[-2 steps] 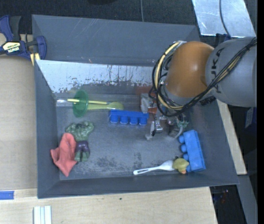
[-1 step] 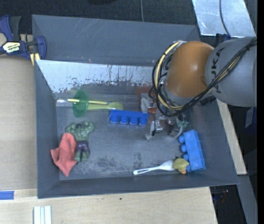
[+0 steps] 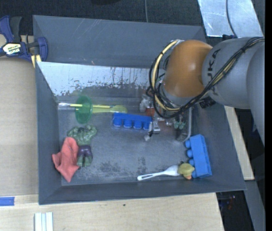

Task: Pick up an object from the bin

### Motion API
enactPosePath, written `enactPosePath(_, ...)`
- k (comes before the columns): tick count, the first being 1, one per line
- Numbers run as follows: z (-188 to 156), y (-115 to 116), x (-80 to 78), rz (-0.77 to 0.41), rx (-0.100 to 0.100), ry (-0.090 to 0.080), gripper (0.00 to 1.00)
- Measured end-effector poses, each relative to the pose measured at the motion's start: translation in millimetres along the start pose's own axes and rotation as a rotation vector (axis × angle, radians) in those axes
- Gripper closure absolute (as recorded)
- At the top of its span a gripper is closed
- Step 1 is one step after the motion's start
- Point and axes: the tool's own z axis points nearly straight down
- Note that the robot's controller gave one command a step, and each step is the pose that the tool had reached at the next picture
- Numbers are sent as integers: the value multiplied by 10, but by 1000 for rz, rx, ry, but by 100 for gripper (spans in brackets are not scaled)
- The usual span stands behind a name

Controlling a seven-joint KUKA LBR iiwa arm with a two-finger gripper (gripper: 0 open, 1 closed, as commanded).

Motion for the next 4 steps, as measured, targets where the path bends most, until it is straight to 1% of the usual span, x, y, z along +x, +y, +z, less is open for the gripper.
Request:
enactPosePath(1,126,522,-142,-46,-2,-7,100)
enactPosePath(2,125,521,-143,-46,-2,-7,100)
enactPosePath(3,-437,478,-77,-18,-1,-1,100)
enactPosePath(4,-1281,480,-157,-86,-1,-3,100)
